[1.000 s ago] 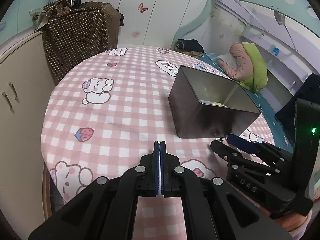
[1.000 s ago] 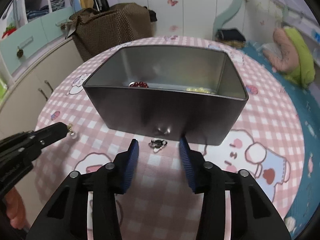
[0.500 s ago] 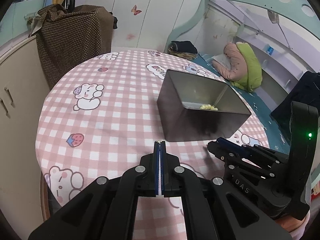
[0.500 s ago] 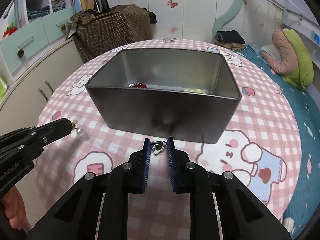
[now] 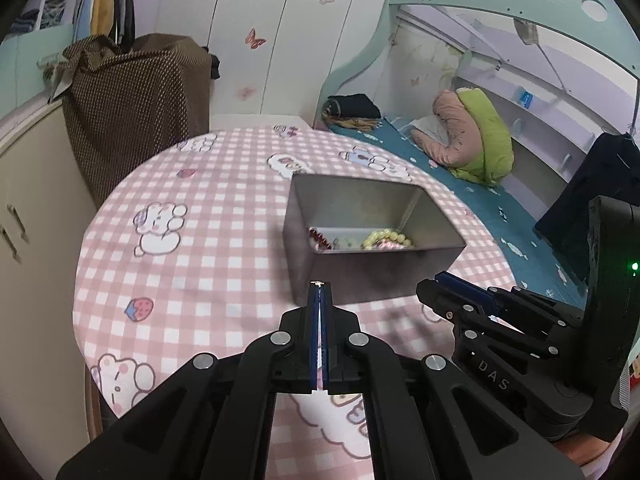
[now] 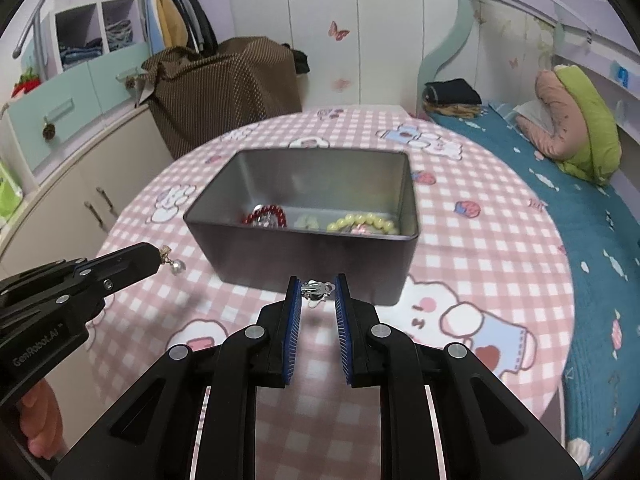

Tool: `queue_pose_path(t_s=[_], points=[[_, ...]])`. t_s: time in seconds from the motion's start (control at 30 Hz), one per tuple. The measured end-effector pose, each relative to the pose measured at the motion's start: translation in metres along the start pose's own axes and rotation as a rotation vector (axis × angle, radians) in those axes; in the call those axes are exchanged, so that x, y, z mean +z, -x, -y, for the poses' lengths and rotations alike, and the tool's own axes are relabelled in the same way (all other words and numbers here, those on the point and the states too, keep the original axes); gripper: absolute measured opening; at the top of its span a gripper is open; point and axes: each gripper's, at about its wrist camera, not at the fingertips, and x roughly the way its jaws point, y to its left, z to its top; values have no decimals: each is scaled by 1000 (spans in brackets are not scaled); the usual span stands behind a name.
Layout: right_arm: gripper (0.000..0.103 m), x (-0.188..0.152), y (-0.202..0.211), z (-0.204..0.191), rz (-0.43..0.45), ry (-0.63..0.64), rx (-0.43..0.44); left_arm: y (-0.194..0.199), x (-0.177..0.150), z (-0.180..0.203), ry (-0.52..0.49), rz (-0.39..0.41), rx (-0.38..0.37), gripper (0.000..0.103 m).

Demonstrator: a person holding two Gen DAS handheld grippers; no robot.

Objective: Organize jewelry
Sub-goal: 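Lower the pearl earring and silver charm into the metal box and release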

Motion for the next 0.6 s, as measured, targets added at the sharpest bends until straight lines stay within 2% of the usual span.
queue_pose_path(t_s=[0.3, 0.6], points=[[18, 21, 21, 10, 75, 2, -5, 10, 22, 17, -31, 58, -8, 0], [18, 46, 21, 13, 112, 21, -2, -2, 38, 24, -38, 60, -15, 0]])
